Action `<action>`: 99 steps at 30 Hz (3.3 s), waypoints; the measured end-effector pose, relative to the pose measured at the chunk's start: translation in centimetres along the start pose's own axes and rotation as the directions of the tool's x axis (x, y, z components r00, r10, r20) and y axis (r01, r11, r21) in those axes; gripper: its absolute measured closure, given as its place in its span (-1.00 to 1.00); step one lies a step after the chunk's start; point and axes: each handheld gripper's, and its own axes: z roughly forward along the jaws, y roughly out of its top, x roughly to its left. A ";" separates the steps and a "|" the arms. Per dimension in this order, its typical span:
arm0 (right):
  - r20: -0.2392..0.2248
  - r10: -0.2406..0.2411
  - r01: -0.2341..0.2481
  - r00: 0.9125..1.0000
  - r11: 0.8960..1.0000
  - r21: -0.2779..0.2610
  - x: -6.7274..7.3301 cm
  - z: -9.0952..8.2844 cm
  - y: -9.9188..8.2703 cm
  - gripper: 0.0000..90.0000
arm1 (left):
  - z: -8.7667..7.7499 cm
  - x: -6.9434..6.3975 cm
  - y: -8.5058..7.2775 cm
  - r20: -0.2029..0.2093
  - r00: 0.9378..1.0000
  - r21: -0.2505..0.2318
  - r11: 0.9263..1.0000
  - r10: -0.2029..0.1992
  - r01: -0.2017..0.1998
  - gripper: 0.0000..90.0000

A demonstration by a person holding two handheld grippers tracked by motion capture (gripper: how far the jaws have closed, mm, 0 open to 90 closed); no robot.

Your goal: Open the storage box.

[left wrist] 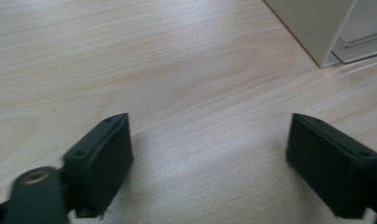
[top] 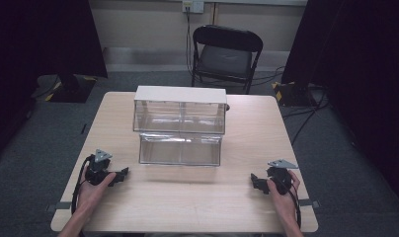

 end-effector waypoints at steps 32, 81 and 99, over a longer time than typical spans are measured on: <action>0.002 0.004 -0.004 1.000 1.000 0.002 0.0 0.0 0.0 -0.86 | -0.9 -3.3 1.9 0.123 0.991 -0.077 0.996 0.055 -0.045 -0.63; 0.003 0.006 -0.006 1.000 1.000 0.003 0.0 0.0 0.0 -0.86 | -1.6 -4.7 3.1 0.249 0.966 -0.167 0.985 0.077 -0.036 -0.62; 0.005 0.008 -0.008 1.000 1.000 0.005 0.0 0.1 0.0 -0.88 | -2.0 -4.9 3.1 0.253 0.963 -0.195 0.980 0.093 -0.043 -0.64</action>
